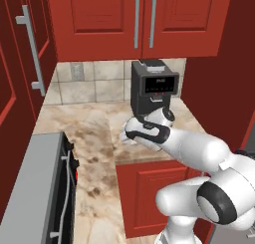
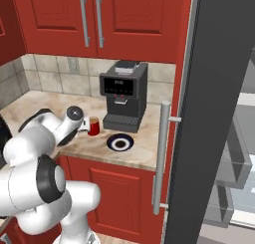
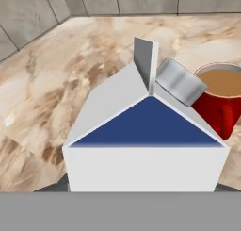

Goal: Take a sugar cube from the saucer and place it inside the coffee. Then, grab milk from the fridge and place it next to the coffee on the counter to sweeten the coffee.

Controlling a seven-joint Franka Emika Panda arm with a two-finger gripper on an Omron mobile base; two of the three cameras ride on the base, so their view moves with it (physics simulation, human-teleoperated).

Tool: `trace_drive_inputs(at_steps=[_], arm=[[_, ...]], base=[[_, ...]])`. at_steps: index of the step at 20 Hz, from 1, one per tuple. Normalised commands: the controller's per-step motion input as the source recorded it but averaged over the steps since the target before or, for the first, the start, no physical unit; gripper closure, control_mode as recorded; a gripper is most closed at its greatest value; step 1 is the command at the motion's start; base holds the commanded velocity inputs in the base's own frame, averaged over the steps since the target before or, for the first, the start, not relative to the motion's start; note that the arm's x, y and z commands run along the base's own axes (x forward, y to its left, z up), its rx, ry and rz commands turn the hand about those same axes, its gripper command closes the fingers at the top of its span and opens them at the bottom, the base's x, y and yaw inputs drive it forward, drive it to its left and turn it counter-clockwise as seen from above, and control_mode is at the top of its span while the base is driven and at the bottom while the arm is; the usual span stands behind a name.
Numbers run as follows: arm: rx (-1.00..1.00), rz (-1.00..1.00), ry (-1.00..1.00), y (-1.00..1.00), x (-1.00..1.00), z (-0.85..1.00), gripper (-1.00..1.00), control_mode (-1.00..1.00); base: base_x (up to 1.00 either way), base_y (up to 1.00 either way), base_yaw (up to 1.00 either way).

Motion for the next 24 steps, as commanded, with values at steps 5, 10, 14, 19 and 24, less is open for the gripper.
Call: trace_drive_inputs(at_steps=[5,10,14,19,24], arm=[[-0.07,0.0,-0.06,0.21,0.07,-0.07,1.0,-1.0],[-0.02,-0.03,-0.1,0.21,0.0,0.0,1.0,-1.0],[0.0,-0.06,-0.05,0.22,0.19,-0.02,1.0,-1.0],[0.0,-0.05,0.0,0.16,0.27,-0.06,1.0,-1.0],[-0.02,-0.02,-0.01,0.04,0.13,-0.21,1.0,-1.0]], base=[[0.0,0.0,0.0],[0.0,0.0,0.0],[0.0,0.0,0.0],[0.0,0.0,0.0],[0.0,0.0,0.0]])
